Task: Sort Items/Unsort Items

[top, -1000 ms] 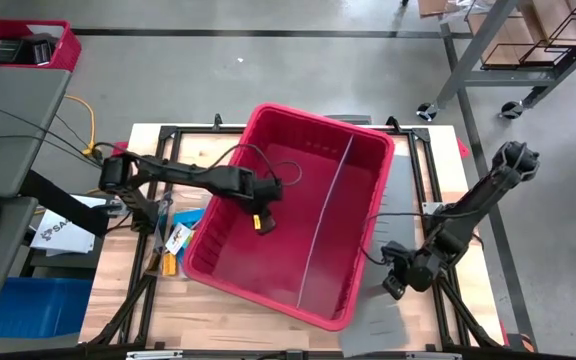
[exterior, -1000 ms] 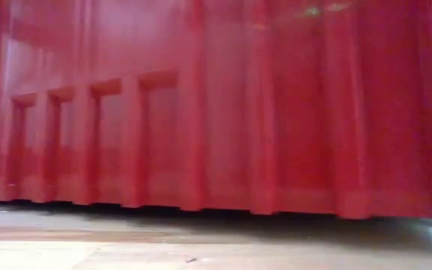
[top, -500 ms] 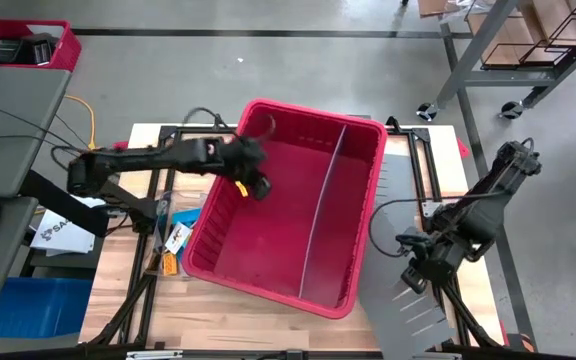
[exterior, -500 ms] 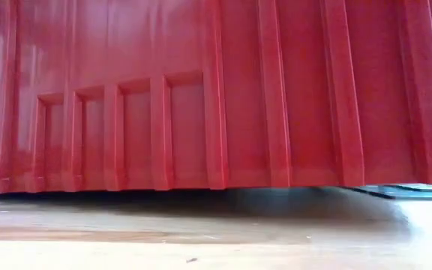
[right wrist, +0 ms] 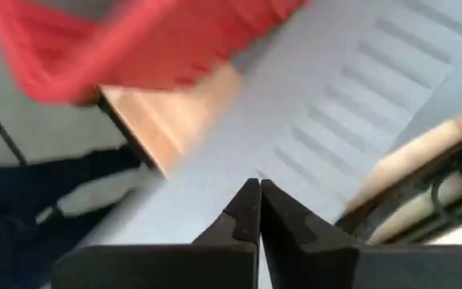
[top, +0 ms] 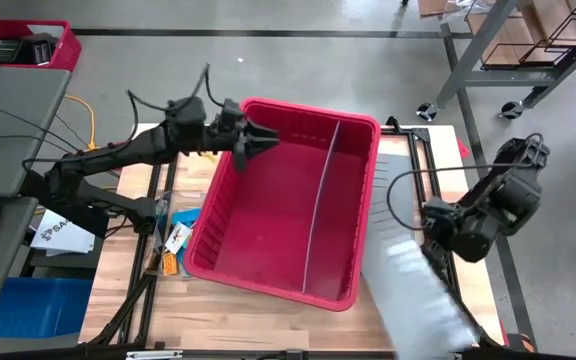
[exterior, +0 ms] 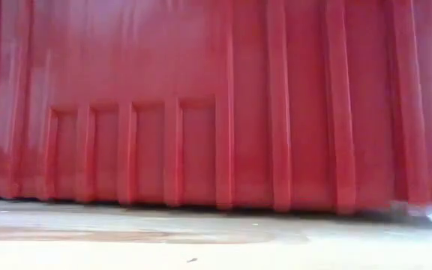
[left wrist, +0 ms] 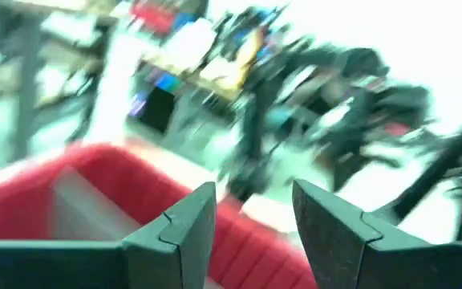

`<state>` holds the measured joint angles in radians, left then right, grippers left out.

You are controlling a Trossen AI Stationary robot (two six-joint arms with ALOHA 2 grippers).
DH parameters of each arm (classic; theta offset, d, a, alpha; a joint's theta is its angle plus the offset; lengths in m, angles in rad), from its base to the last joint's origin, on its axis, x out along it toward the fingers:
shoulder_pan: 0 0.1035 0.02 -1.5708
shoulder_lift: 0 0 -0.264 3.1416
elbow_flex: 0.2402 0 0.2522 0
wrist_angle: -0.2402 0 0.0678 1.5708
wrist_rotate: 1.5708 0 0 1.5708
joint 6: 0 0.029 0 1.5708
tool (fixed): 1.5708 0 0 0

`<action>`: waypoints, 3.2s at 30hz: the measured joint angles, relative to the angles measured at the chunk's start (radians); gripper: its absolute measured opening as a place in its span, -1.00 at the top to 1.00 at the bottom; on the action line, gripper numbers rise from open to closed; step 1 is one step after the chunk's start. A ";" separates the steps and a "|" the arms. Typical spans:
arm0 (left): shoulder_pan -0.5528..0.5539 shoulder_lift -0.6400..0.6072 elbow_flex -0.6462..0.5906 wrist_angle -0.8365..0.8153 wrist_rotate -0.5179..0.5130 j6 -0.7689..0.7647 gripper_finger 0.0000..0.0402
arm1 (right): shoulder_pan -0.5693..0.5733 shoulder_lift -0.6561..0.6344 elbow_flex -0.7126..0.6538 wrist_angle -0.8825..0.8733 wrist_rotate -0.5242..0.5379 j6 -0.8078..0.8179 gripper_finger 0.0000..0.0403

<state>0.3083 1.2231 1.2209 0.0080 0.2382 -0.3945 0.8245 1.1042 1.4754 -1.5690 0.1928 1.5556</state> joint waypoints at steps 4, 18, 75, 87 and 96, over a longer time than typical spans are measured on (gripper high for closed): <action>-0.004 0.020 0.002 0.183 0.050 -0.020 0.18 | 0.000 0.000 0.023 -0.002 0.038 0.006 0.99; -0.107 0.041 -0.072 -0.548 -0.002 0.094 0.93 | 0.002 0.067 -0.325 0.436 -0.173 0.064 1.00; -0.453 0.609 -0.328 -0.067 0.118 -0.225 1.00 | 0.264 0.842 -0.468 1.666 -0.190 0.367 -0.14; -0.452 0.609 -0.327 -0.070 0.111 -0.210 1.00 | 0.212 1.012 -0.229 1.457 -0.310 0.196 -0.14; -0.452 0.607 -0.326 -0.072 0.086 -0.195 1.00 | 0.222 1.021 -0.185 1.461 -0.106 0.247 -0.14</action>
<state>-0.1440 1.8305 0.8948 -0.0639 0.3244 -0.5900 1.0466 2.1255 1.2900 -0.1083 0.0868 1.8026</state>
